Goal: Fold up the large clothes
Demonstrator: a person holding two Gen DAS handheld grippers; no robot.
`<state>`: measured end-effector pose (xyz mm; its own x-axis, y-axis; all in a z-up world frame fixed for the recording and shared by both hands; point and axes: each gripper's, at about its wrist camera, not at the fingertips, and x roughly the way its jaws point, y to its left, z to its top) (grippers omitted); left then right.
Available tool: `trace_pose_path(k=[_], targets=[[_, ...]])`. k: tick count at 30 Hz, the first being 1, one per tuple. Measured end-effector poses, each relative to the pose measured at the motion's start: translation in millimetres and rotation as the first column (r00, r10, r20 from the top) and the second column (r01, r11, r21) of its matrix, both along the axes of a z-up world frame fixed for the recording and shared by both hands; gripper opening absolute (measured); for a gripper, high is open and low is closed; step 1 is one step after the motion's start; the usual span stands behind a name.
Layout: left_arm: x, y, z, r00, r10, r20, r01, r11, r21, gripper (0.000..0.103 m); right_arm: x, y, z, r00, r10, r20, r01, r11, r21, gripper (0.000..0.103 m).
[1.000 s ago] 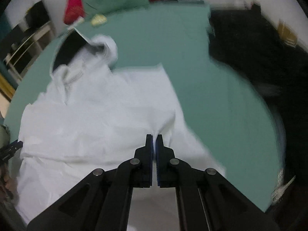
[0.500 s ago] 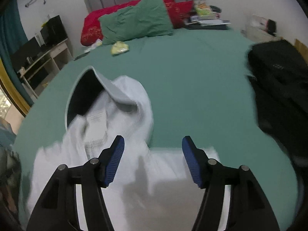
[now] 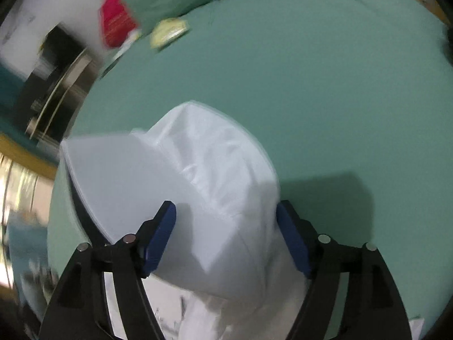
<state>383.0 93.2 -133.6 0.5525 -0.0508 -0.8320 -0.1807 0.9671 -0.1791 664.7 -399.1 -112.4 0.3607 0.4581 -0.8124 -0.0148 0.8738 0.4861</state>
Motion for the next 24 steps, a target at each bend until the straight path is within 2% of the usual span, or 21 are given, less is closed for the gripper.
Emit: trace_pose_path(k=[2,3,4,7,8,10,11,12,13,14,15,16,17,18,19,20,21,22,24], targets=[[-1,-5,-1,1.0,-0.016,-0.003,0.016,1.0,0.003,0.051,-8,6,1,0.997,0.075,-0.002,-0.075,0.997,0.036,0.071],[-2,-8,-1,1.0,-0.029,-0.006,0.029,1.0,0.005,0.051,-12,9,2,0.994,0.112,-0.003,-0.112,0.993,0.034,0.047],[-1,-11,-1,0.999,-0.036,-0.009,0.036,0.999,0.006,0.051,-18,12,3,0.99,0.142,-0.009,-0.142,0.99,-0.011,0.029],[-2,-20,-1,0.998,-0.061,-0.014,0.061,0.998,0.004,0.051,-29,11,7,0.979,0.205,-0.02,-0.206,0.977,-0.053,0.018],[-3,-22,-1,0.998,-0.068,-0.014,0.068,0.998,0.003,0.051,-34,10,14,0.975,0.22,-0.003,-0.219,0.97,-0.103,0.015],[-4,-27,0,0.996,-0.085,-0.009,0.085,0.996,-0.001,0.051,-46,4,36,0.967,0.248,0.063,-0.223,0.937,-0.268,0.013],[-4,-28,1,0.996,-0.088,-0.007,0.088,0.996,0.0,0.051,-54,0,52,0.954,0.275,0.117,-0.213,0.902,-0.376,0.013],[-4,-29,1,0.996,-0.089,-0.007,0.089,0.996,0.002,0.051,-63,-4,68,0.931,0.325,0.169,-0.209,0.851,-0.482,0.013],[-4,-30,1,0.996,-0.089,-0.008,0.09,0.996,0.002,0.051,-71,-5,78,0.902,0.381,0.203,-0.222,0.813,-0.538,0.013],[-4,-30,1,0.996,-0.092,-0.008,0.092,0.996,0.0,0.051,-84,-6,85,0.857,0.466,0.22,-0.263,0.763,-0.591,0.013],[-4,-31,1,0.996,-0.094,-0.009,0.094,0.996,0.001,0.051,-95,-4,86,0.817,0.539,0.204,-0.305,0.705,-0.64,0.014],[-4,-31,0,0.995,-0.094,-0.012,0.094,0.996,0.006,0.051,-110,-3,79,0.775,0.613,0.153,-0.356,0.623,-0.697,0.015],[-4,-31,0,0.995,-0.094,-0.015,0.094,0.996,0.008,0.051,-121,-5,70,0.754,0.649,0.099,-0.4,0.574,-0.714,0.017],[-4,-31,-1,0.995,-0.095,-0.016,0.096,0.995,0.006,0.051,-132,-12,59,0.746,0.664,0.051,-0.449,0.559,-0.697,0.018],[-3,-31,-1,0.995,-0.095,-0.017,0.095,0.995,0.006,0.051,-138,-20,51,0.753,0.658,0.023,-0.484,0.578,-0.657,0.021],[-3,-30,-2,0.995,-0.094,-0.02,0.094,0.996,0.005,0.051,-140,-30,49,0.768,0.64,0.016,-0.498,0.614,-0.613,0.028],[-3,-29,-2,0.995,-0.093,-0.02,0.093,0.996,0.0,0.051,-139,-40,51,0.792,0.61,0.031,-0.491,0.667,-0.56,0.039],[-3,-28,-2,0.996,-0.09,-0.017,0.09,0.996,-0.004,0.051,-135,-47,56,0.809,0.586,0.047,-0.482,0.707,-0.518,0.045],[-3,-26,-1,0.996,-0.085,-0.011,0.085,0.996,-0.005,0.052,-127,-62,67,0.839,0.538,0.082,-0.447,0.767,-0.46,0.071]])
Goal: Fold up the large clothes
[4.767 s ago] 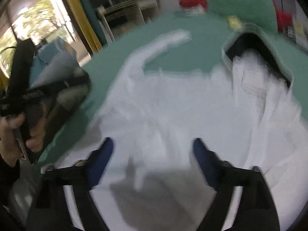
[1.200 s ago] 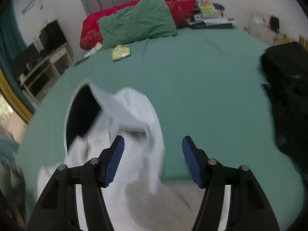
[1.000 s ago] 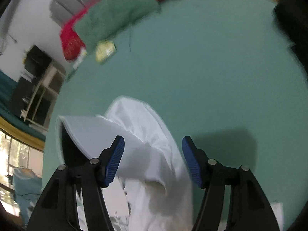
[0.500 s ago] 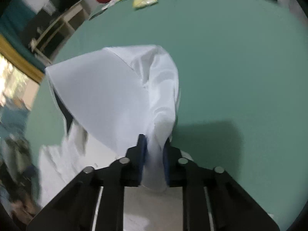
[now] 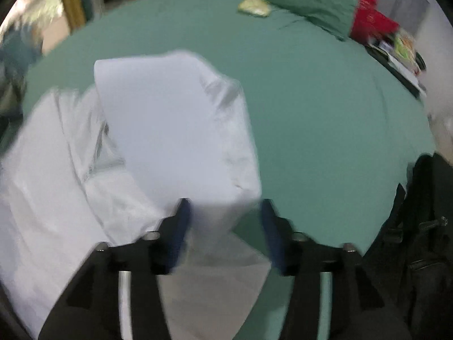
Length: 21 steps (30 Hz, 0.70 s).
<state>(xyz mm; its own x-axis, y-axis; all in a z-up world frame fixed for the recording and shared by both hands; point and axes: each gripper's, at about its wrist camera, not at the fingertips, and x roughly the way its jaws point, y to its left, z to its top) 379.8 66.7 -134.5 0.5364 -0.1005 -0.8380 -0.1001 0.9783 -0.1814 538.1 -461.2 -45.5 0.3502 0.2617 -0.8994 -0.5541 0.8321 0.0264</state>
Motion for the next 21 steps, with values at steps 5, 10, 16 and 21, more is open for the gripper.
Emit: trace_pose_path(k=[5,10,16,21], targets=[[1,6,3,0.999,0.028,0.03,-0.028,1.0,-0.003,0.051,43,0,24,0.998,-0.063,-0.013,0.064,0.991,0.115,0.096],[4,12,5,0.998,0.036,0.053,-0.037,0.999,0.017,0.051,113,25,19,0.997,-0.052,-0.049,0.062,0.972,0.225,0.096],[10,19,-1,0.998,0.048,0.033,-0.05,0.997,0.064,0.051,139,73,-24,0.943,0.172,-0.284,-0.069,0.939,0.338,0.097],[8,16,1,0.999,0.034,0.021,-0.035,0.997,0.071,0.051,102,119,-51,0.85,0.358,-0.387,-0.278,0.928,0.247,0.103]])
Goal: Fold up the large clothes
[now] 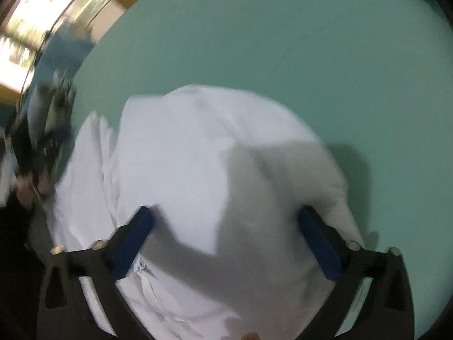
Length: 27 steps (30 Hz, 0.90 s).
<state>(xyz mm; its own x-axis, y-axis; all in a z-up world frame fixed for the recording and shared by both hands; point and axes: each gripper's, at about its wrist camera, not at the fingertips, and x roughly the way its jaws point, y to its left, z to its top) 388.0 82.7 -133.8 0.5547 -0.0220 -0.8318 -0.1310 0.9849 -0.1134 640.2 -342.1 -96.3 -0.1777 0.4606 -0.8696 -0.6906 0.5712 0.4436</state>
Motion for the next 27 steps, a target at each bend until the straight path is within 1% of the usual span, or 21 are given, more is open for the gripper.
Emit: trace_pose_path(k=[1,2,3,4,5,6,7,9,10,12,13,15,17,18,20,21,22,23,24,26,27], targets=[[-1,-3,2,1.0,-0.02,0.001,0.02,1.0,0.001,0.051,-4,3,-1,0.999,0.001,-0.036,-0.002,1.0,-0.008,0.103],[-2,-5,3,0.999,-0.032,0.002,0.032,0.999,0.003,0.051,-7,4,0,0.999,-0.021,-0.048,0.02,1.0,-0.021,0.103],[-2,-8,5,0.999,-0.046,0.004,0.046,0.999,0.01,0.051,-7,8,-2,0.999,-0.021,-0.046,0.019,0.999,-0.051,0.1],[-3,-12,6,0.998,-0.059,0.005,0.059,0.998,0.019,0.051,-15,15,-1,1.0,0.004,-0.028,-0.007,0.996,-0.085,0.095],[-5,-14,6,0.998,-0.07,0.006,0.07,0.997,0.025,0.051,-21,23,1,0.999,0.046,0.02,-0.043,0.99,-0.133,0.073],[-5,-16,6,0.997,-0.079,0.003,0.079,0.996,0.031,0.051,-28,29,4,0.995,0.074,0.06,-0.063,0.983,-0.17,0.031],[-6,-18,5,0.996,-0.086,-0.003,0.086,0.996,0.035,0.051,-32,34,8,0.992,0.082,0.095,-0.061,0.976,-0.207,0.01],[-8,-18,5,0.996,-0.091,-0.006,0.091,0.995,0.026,0.051,-50,43,20,0.972,0.138,0.191,-0.081,0.956,-0.281,0.008],[-8,-18,5,0.996,-0.092,-0.006,0.092,0.996,0.021,0.051,-64,49,25,0.951,0.19,0.245,-0.103,0.94,-0.327,0.007],[-11,-17,8,0.996,-0.093,0.001,0.093,0.996,0.009,0.051,-94,60,38,0.893,0.274,0.356,-0.114,0.905,-0.41,0.006],[-14,-16,12,0.995,-0.097,0.01,0.097,0.995,0.003,0.051,-112,65,45,0.836,0.331,0.438,-0.107,0.881,-0.461,0.006],[-20,-14,18,0.994,-0.104,0.025,0.104,0.995,-0.003,0.051,-149,72,60,0.716,0.413,0.563,-0.071,0.846,-0.529,0.005],[-27,-10,24,0.994,-0.105,0.044,0.105,0.994,-0.009,0.051,-194,81,70,0.556,0.505,0.66,-0.009,0.798,-0.603,0.004],[-31,-6,27,0.994,-0.101,0.05,0.102,0.995,-0.016,0.051,-221,83,69,0.478,0.557,0.679,0.023,0.764,-0.644,0.004],[-37,-1,30,0.994,-0.094,0.06,0.096,0.995,-0.038,0.051,-269,88,61,0.378,0.622,0.686,0.053,0.725,-0.687,0.004],[-39,2,31,0.994,-0.087,0.062,0.09,0.995,-0.048,0.051,-289,85,52,0.349,0.652,0.673,0.056,0.703,-0.709,0.004],[-42,4,32,0.994,-0.083,0.064,0.087,0.995,-0.054,0.051,-315,85,42,0.312,0.681,0.662,0.067,0.68,-0.73,0.004],[-45,5,32,0.994,-0.085,0.065,0.089,0.994,-0.06,0.051,-342,84,32,0.294,0.692,0.66,0.063,0.675,-0.735,0.004],[-47,5,32,0.994,-0.091,0.065,0.095,0.994,-0.062,0.051,-364,82,24,0.302,0.687,0.661,0.057,0.679,-0.732,0.003],[-52,3,33,0.992,-0.105,0.072,0.109,0.992,-0.059,0.051,-391,76,13,0.329,0.656,0.679,0.059,0.704,-0.708,0.003],[-55,2,34,0.991,-0.107,0.078,0.112,0.992,-0.059,0.051,-408,81,10,0.344,0.637,0.689,0.066,0.716,-0.695,0.003]])
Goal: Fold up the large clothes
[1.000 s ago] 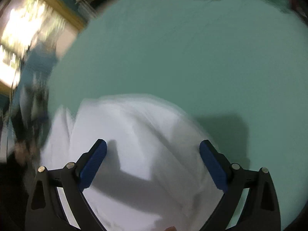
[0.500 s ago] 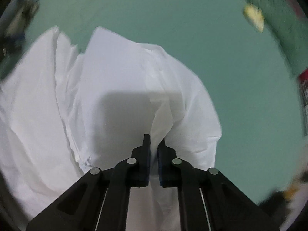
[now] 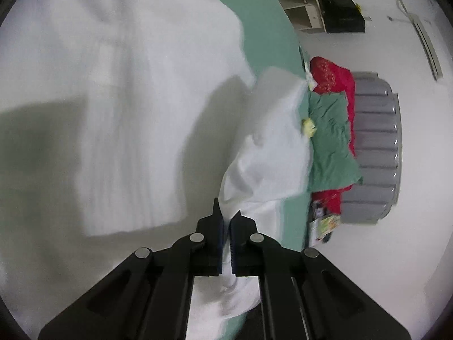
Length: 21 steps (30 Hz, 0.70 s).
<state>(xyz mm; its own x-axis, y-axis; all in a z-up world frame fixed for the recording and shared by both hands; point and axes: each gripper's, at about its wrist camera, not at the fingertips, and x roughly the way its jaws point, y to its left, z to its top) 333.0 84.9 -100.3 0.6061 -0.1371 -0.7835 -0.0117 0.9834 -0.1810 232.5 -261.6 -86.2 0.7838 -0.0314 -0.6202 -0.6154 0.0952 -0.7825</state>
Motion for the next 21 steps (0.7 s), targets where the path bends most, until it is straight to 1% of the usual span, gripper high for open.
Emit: trace_pose_path(k=[1,2,4,5,7,8,9,10,11,12,13,14,15,16,17,18,19,20,21], targets=[[-2,-2,0,1.0,-0.006,0.002,0.006,1.0,-0.006,0.051,-20,-2,-4,1.0,-0.03,0.002,0.03,0.999,0.033,0.003],[-4,-3,0,1.0,-0.015,0.003,0.015,1.0,-0.013,0.051,-25,-10,-4,0.999,-0.041,0.003,0.041,0.998,0.05,0.004],[-8,-11,1,0.999,-0.05,0.009,0.05,0.999,-0.02,0.051,-42,-16,-16,0.996,-0.093,-0.001,0.092,0.993,0.072,0.006],[-10,-14,1,0.998,-0.061,0.012,0.061,0.998,-0.015,0.051,-41,-22,-19,0.994,-0.11,-0.013,0.11,0.99,0.09,0.007],[-12,-19,2,0.997,-0.08,0.016,0.08,0.997,-0.006,0.051,-60,-26,-15,0.986,-0.155,-0.052,0.162,0.975,0.154,0.008],[-13,-21,2,0.996,-0.086,0.014,0.086,0.996,-0.007,0.051,-60,-28,-12,0.982,-0.172,-0.081,0.184,0.965,0.187,0.011],[-14,-23,3,0.996,-0.093,0.014,0.093,0.996,-0.012,0.051,-65,-35,-7,0.977,-0.189,-0.096,0.205,0.954,0.217,0.019],[-14,-25,4,0.995,-0.099,0.015,0.099,0.995,-0.017,0.051,-68,-39,1,0.973,-0.205,-0.108,0.227,0.937,0.264,0.023],[-14,-26,5,0.994,-0.104,0.015,0.104,0.994,-0.02,0.051,-71,-42,13,0.969,-0.217,-0.115,0.243,0.913,0.328,0.035],[-15,-28,5,0.994,-0.109,0.017,0.109,0.994,-0.021,0.051,-72,-42,22,0.967,-0.226,-0.114,0.253,0.885,0.392,0.05],[-16,-29,6,0.993,-0.113,0.017,0.113,0.993,-0.021,0.051,-68,-43,34,0.965,-0.234,-0.117,0.262,0.847,0.464,0.057],[-17,-31,5,0.993,-0.118,0.015,0.118,0.993,-0.021,0.051,-60,-44,45,0.961,-0.241,-0.135,0.275,0.797,0.538,0.066],[-17,-34,3,0.992,-0.123,0.009,0.123,0.992,-0.021,0.051,-46,-43,51,0.954,-0.248,-0.171,0.3,0.751,0.589,0.067],[-18,-36,0,0.992,-0.127,0.003,0.127,0.992,-0.022,0.051,-31,-38,52,0.945,-0.261,-0.197,0.327,0.721,0.611,0.067],[-19,-39,-2,0.991,-0.13,0.0,0.13,0.991,-0.023,0.051,-9,-35,54,0.929,-0.286,-0.235,0.369,0.673,0.641,0.067],[-19,-41,-4,0.991,-0.133,-0.005,0.133,0.991,-0.022,0.051,14,-29,56,0.912,-0.3,-0.279,0.408,0.618,0.672,0.067],[-18,-43,-6,0.991,-0.134,-0.011,0.134,0.991,-0.018,0.051,27,-23,56,0.893,-0.309,-0.328,0.449,0.551,0.704,0.067],[-19,-44,-7,0.991,-0.136,-0.013,0.135,0.991,-0.017,0.051,46,-22,55,0.867,-0.328,-0.375,0.495,0.479,0.725,0.067],[-18,-46,-8,0.99,-0.138,-0.012,0.138,0.99,-0.019,0.051,64,-24,50,0.837,-0.345,-0.424,0.542,0.417,0.73,0.067]])
